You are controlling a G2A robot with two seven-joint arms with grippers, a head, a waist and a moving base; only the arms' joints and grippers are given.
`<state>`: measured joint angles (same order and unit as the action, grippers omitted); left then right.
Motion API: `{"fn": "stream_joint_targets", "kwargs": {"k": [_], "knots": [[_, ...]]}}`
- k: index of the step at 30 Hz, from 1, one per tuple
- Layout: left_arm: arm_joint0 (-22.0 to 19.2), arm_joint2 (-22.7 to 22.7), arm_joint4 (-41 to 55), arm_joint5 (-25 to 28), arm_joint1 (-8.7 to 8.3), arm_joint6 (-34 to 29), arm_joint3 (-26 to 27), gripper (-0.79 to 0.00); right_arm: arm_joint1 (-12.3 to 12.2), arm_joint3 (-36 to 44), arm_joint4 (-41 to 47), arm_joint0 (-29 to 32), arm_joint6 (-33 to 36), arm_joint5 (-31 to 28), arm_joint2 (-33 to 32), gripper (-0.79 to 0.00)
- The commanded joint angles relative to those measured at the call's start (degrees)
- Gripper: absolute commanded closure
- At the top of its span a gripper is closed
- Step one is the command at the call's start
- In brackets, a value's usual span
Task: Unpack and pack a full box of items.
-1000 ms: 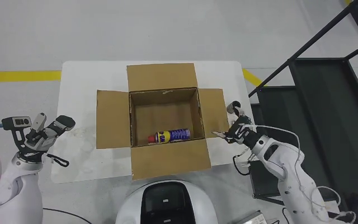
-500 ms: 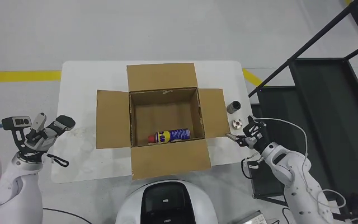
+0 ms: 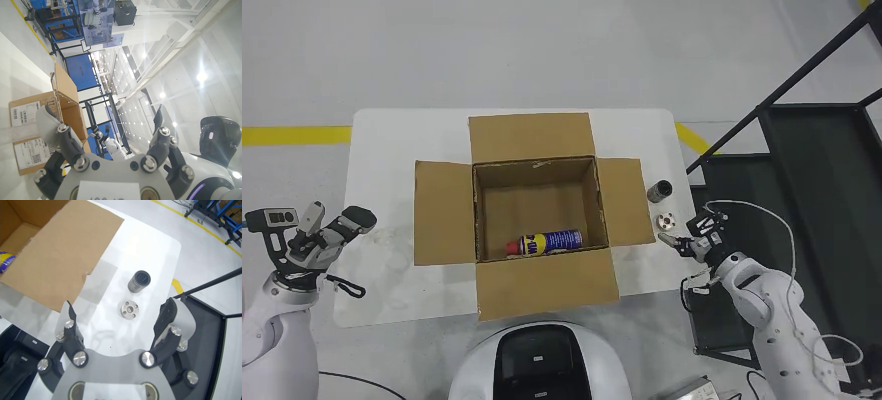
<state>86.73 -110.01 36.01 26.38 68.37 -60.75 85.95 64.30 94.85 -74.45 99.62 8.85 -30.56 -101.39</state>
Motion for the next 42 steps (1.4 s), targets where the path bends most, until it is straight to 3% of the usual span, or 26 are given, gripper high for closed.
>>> {"fn": "stream_joint_targets", "kwargs": {"k": [1, 11, 24, 30, 34, 42], "knots": [[0.0, 0.0, 0.0, 0.0, 0.0, 0.0, 0.0, -0.785, -0.13, -2.54, -1.11, -1.1, 0.25, -1.04, 0.53, -0.785], [0.0, 0.0, 0.0, 0.0, 0.0, 0.0, 0.0, -0.785, -0.16, -14.04, -4.79, -8.61, -1.92, -3.76, 6.58, -0.785], [0.0, 0.0, 0.0, 0.0, 0.0, 0.0, 0.0, -0.785, 0.01, -26.77, -3.49, -17.48, -4.04, -2.9, 9.9, -0.767], [0.0, 0.0, 0.0, 0.0, 0.0, 0.0, 0.0, -0.785, 0.17, -30.87, -2.57, -20.02, -3.87, -1.49, 11.14, -0.711], [0.0, 0.0, 0.0, 0.0, 0.0, 0.0, 0.0, -0.785, 0.27, -33.23, -1.56, -21.34, -3.81, -0.64, 11.69, -0.606], [0.0, 0.0, 0.0, 0.0, 0.0, 0.0, 0.0, -0.785, 0.4, -36.45, -0.87, -23.67, -3.54, 0.89, 12.88, -0.588]]}}
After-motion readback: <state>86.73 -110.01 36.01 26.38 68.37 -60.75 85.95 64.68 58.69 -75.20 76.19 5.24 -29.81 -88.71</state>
